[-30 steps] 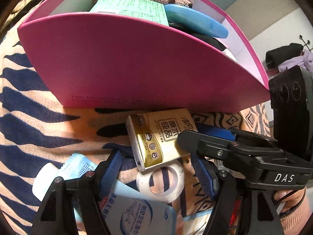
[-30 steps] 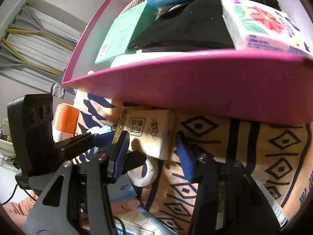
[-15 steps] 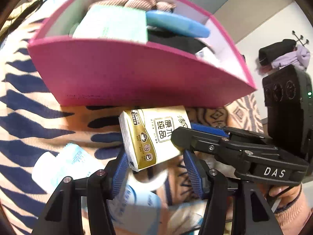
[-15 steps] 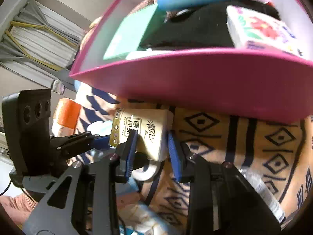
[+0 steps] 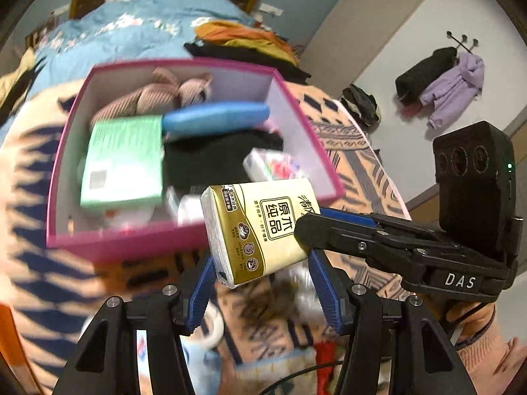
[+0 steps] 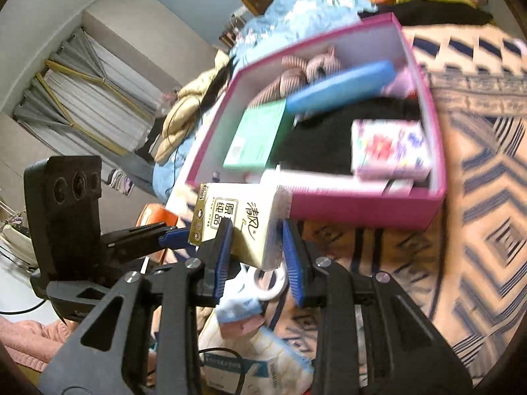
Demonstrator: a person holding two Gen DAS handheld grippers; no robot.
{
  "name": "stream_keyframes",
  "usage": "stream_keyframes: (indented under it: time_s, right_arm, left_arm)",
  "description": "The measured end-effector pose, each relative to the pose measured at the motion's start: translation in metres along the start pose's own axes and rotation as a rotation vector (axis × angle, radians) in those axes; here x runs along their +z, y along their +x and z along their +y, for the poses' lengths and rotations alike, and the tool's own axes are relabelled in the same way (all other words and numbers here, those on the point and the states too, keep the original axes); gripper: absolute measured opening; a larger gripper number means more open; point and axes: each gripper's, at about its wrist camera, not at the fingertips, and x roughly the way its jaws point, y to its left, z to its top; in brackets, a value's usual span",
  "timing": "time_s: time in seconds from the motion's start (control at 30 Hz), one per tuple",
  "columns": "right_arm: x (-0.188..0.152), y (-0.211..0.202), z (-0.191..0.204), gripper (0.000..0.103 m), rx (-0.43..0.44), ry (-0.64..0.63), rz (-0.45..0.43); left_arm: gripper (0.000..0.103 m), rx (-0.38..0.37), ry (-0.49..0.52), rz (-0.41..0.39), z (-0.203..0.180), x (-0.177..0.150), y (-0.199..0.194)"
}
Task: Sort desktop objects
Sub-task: 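Carry the gold box into the magenta box and open the right gripper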
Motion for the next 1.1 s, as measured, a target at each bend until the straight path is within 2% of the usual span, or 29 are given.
stream_keyframes:
  time_s: [0.3, 0.57, 0.87, 1.1]
  right_arm:
    - [0.062, -0.021, -0.032, 0.033, -0.048, 0.000, -0.105]
    - [0.118, -0.002, -0.062, 0.033, -0.113, 0.025, -0.146]
    - [0.153, 0.022, -0.090, 0.033, -0.210, 0.029, -0.121]
    - [0.163, 0.043, -0.098, 0.033, -0.319, -0.003, -0.077]
  left_arm:
    - [0.056, 0.027, 0.072, -0.036, -0.011, 0.074, 0.025]
    - [0.056, 0.070, 0.069, -0.008, -0.004, 0.126, 0.065]
    - [0.056, 0.124, 0.062, 0.042, 0.003, 0.155, 0.111]
    - [0.056, 0.154, 0.047, 0.070, 0.014, 0.151, 0.130]
